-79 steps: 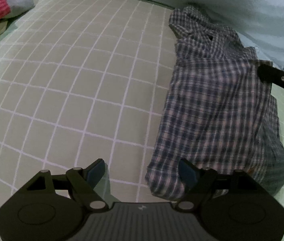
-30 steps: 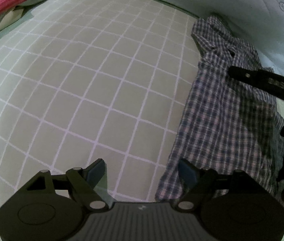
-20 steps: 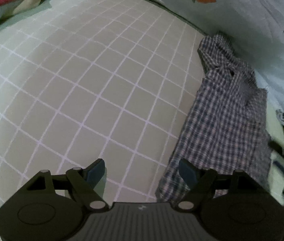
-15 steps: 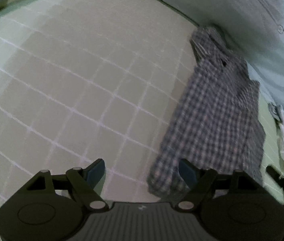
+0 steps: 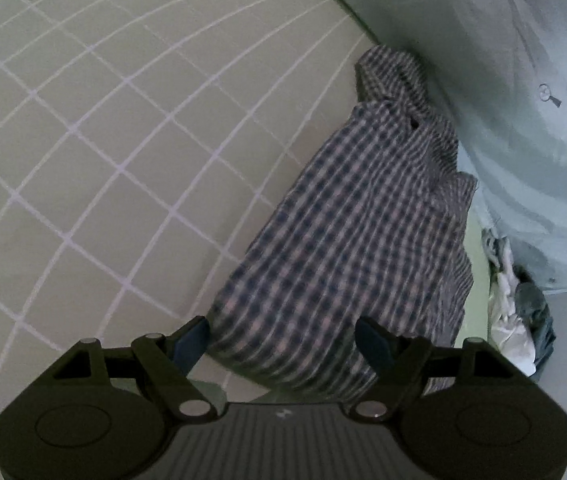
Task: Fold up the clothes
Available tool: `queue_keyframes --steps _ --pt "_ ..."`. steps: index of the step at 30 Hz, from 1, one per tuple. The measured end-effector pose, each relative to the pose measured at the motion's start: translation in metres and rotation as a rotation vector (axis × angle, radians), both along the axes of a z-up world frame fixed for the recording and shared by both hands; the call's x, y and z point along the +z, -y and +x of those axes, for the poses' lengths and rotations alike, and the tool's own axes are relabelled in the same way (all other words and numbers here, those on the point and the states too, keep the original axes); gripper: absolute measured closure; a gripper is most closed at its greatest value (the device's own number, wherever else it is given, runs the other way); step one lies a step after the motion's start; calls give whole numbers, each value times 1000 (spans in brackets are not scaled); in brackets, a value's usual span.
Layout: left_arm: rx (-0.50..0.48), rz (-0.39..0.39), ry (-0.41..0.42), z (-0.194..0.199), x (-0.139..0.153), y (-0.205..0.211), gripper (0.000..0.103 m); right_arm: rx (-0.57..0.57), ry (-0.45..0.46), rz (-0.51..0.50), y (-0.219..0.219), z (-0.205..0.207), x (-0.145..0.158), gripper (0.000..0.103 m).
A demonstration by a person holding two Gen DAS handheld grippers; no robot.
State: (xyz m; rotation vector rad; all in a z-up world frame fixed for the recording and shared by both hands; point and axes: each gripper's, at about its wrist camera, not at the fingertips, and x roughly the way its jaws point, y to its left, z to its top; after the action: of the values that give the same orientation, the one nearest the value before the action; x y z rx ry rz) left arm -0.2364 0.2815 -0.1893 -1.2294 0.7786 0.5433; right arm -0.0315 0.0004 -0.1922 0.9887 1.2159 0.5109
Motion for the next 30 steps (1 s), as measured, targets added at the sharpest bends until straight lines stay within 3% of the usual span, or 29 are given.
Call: queue_keyframes --steps 4,5,6,7,8,10,11,15,20,25,30 --pt "39 -10 17 0 -3 3 48 -45 -47 72 -7 7 -8 0" --pt "50 -11 17 -1 -4 2 54 -52 -59 89 -7 10 -10 6" --pt "62 -20 16 -2 -6 2 69 -44 -75 88 -5 11 -11 12" --pt "79 -41 17 -3 -11 0 81 -37 -92 88 -3 13 -12 33" --pt "101 -65 27 -6 -14 -1 85 -43 -127 83 -1 13 -18 62" --pt "147 -107 60 -15 -18 -1 91 -55 -178 85 4 9 -27 81" --pt "151 -106 67 -18 -16 0 92 -59 -192 91 7 7 -29 86" --pt "109 -66 50 -32 6 11 94 43 -129 69 18 -11 -2 91" --pt "134 -205 86 -79 22 30 94 31 -278 121 59 -41 13 93" --pt "236 -334 130 -99 37 40 94 -12 -415 160 86 -57 7 93" --pt "278 -377 174 -86 64 34 94 -24 -422 190 80 -43 21 93"
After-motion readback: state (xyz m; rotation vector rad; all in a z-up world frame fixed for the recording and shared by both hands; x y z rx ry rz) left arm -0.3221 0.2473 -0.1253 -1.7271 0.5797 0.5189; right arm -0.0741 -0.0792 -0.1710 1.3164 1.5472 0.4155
